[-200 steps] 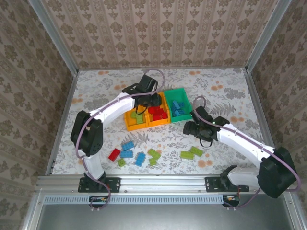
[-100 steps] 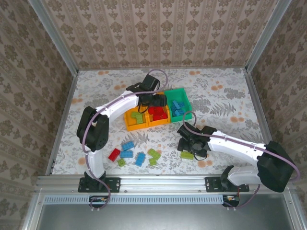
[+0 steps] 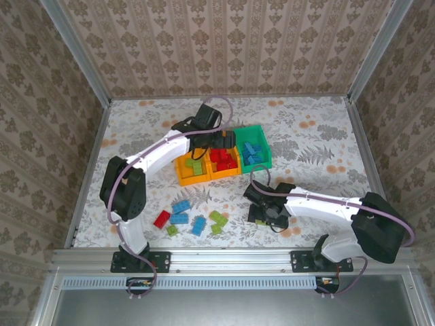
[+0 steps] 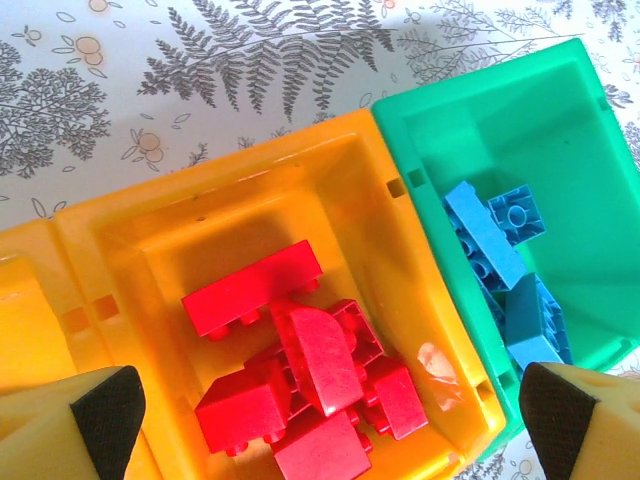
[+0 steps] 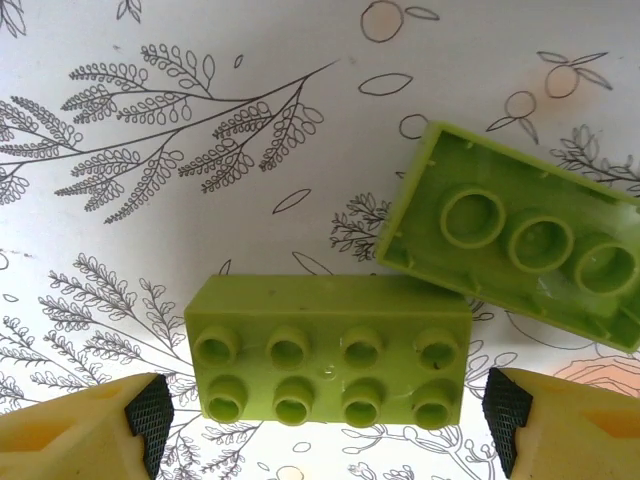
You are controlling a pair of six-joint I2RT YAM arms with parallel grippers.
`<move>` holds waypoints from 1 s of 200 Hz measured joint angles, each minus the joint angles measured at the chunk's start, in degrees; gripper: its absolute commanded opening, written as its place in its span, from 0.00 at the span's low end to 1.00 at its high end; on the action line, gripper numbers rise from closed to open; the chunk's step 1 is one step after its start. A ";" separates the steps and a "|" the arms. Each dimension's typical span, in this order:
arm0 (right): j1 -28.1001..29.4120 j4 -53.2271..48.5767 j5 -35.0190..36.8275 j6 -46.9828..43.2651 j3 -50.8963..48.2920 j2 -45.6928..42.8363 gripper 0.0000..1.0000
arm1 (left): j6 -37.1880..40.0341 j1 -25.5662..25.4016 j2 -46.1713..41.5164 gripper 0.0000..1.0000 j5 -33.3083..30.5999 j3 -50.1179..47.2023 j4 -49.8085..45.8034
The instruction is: Sort the legos into containers by color
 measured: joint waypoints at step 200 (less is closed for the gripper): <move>1.18 0.00 3.93 -11.98 13.16 3.32 0.58 | -0.55 3.39 -7.63 1.00 -2.78 -9.53 0.61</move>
